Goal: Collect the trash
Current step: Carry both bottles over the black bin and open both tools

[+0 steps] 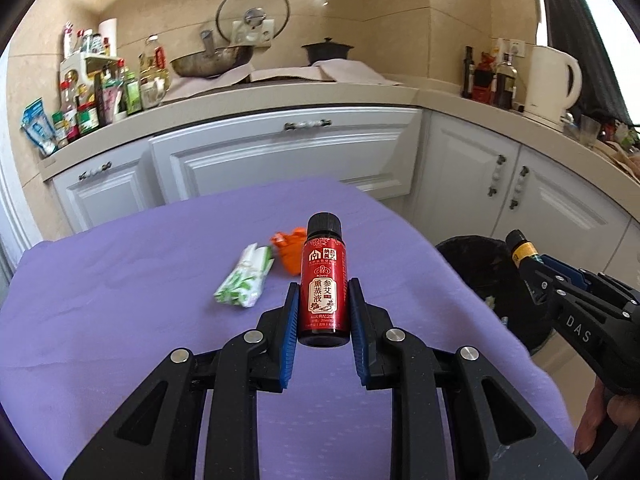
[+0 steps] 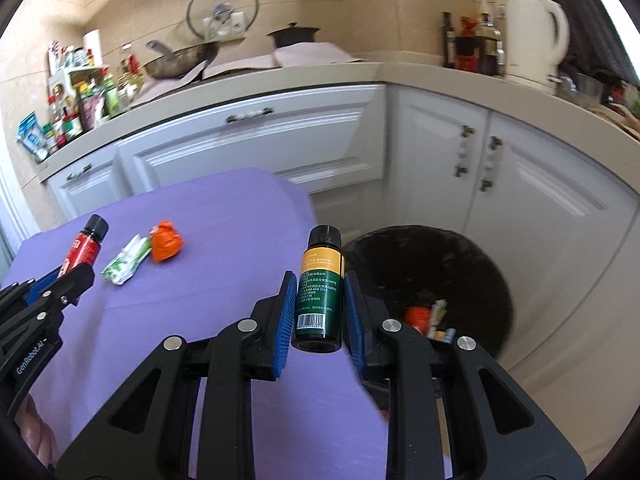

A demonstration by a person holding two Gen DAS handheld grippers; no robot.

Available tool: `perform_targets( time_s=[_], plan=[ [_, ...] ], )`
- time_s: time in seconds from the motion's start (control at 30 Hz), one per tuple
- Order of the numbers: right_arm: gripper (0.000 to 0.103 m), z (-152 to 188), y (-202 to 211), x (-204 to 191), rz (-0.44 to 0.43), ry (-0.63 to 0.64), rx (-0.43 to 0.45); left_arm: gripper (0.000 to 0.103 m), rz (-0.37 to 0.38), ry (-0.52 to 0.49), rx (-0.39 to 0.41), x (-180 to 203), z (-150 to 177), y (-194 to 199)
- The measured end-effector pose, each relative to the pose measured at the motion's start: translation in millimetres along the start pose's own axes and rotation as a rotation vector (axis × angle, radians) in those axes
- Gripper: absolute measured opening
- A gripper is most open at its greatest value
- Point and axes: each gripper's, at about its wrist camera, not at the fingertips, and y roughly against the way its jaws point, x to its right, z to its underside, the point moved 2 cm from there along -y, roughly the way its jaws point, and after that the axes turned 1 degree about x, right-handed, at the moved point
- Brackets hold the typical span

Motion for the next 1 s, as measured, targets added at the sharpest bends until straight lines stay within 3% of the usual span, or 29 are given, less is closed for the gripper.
perform_targets(
  time_s=[0.47,1.0],
  plan=[
    [0.024,-3,19,78,0.118,-0.067,0.054,0.024,0.105,-0.101,0.049,86,-12,-4],
    [0.024,-11,-13,121,0.127,-0.099,0.072,0.024,0.099,-0.119,0.019,142,-24,-57]
  ],
)
